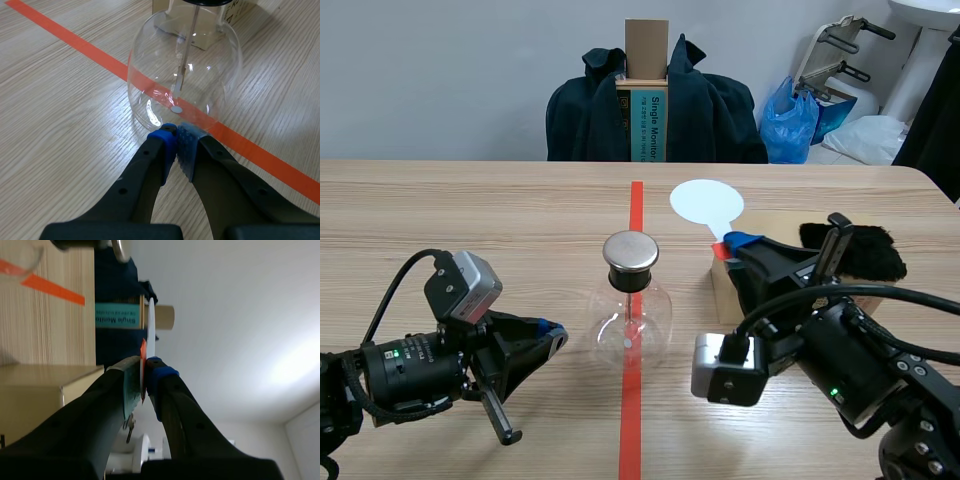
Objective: Do the electroscope experiment.
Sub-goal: 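Move the plate toward and away from the electroscope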
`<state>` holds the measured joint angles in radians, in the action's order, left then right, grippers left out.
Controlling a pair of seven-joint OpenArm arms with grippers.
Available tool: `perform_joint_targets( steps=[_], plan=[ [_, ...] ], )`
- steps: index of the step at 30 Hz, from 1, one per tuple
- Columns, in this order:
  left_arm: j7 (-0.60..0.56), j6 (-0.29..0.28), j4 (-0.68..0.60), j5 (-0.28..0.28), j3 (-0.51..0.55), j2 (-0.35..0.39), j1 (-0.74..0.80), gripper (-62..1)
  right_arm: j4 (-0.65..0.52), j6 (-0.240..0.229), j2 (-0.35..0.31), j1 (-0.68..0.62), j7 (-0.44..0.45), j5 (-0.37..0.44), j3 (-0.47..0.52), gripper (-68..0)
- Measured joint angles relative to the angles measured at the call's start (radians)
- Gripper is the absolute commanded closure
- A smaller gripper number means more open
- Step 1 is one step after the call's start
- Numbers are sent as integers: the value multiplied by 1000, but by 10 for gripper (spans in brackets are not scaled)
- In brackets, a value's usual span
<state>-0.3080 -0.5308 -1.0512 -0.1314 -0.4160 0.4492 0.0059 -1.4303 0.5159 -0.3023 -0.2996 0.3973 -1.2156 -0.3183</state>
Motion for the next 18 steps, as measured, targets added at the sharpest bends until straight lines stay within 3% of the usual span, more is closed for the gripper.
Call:
perform_joint_targets(
  steps=[5, 9, 18],
  plan=[
    [0, 0, 0, 0, 0, 0, 0, -19, 0, 0, 0, 0, -81, 0, 0, -9],
    [0, 0, 0, 0, 0, 0, 0, -19, 0, 0, 0, 0, -84, 0, 0, -9],
    [0, 0, 0, 0, 0, 0, 0, -19, 0, 0, 0, 0, 66, 0, 0, -9]
  ],
)
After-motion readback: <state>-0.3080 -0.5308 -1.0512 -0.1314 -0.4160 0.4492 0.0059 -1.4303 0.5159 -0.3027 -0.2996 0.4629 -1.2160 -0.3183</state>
